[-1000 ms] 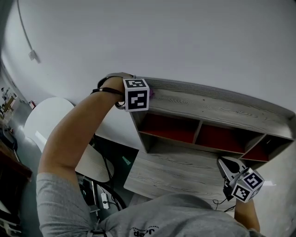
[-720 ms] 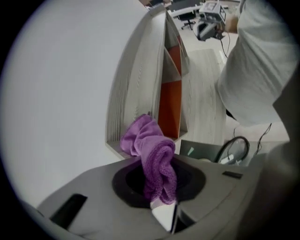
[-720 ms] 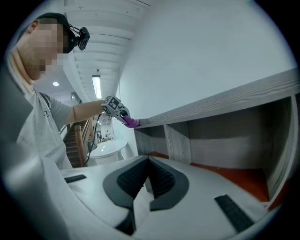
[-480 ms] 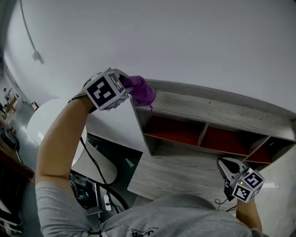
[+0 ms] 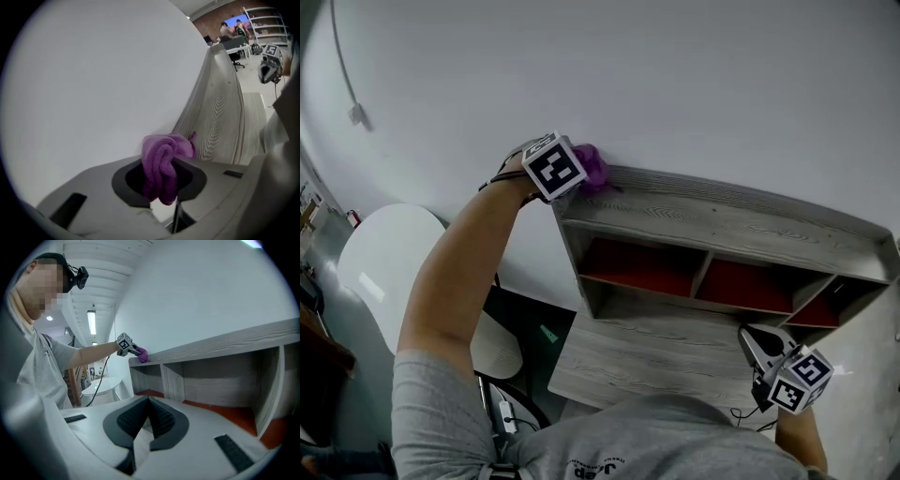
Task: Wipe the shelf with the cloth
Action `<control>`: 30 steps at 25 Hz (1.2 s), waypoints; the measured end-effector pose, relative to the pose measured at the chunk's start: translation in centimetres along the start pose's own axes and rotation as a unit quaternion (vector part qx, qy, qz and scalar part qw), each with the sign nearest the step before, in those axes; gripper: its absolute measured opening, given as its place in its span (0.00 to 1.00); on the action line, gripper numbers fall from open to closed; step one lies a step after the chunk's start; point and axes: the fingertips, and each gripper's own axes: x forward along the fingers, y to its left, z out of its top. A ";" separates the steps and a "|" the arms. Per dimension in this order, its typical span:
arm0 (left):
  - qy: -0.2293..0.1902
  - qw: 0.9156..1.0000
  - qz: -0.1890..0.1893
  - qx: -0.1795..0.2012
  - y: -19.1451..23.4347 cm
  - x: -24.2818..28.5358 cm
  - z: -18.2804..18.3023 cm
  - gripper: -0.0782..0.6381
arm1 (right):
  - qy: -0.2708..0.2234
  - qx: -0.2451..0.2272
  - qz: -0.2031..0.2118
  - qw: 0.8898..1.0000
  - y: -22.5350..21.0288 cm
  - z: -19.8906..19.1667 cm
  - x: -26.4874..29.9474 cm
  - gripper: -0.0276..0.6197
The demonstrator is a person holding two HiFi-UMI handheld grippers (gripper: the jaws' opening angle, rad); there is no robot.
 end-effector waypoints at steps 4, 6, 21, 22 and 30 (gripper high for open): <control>-0.043 0.993 -0.048 -0.095 0.2 0.8 0.6 0.27 | 0.001 0.004 -0.008 1.000 -0.5 -0.2 -0.3 0.07; -0.070 0.980 -0.084 -0.165 0.3 0.8 0.6 0.28 | 0.002 0.004 -0.009 1.000 -0.4 -0.3 -0.3 0.07; -0.122 0.953 -0.077 -0.265 1.3 0.3 -0.5 0.24 | 0.007 0.009 0.010 1.000 0.7 -0.3 0.2 0.07; -0.100 0.962 -0.085 -0.239 0.8 -0.1 -1.2 0.24 | 0.008 0.008 0.011 1.000 0.7 -0.3 0.2 0.07; -0.020 0.978 -0.159 -0.135 -4.6 -5.9 -3.9 0.24 | 0.011 0.003 0.026 1.000 1.1 -0.7 0.7 0.07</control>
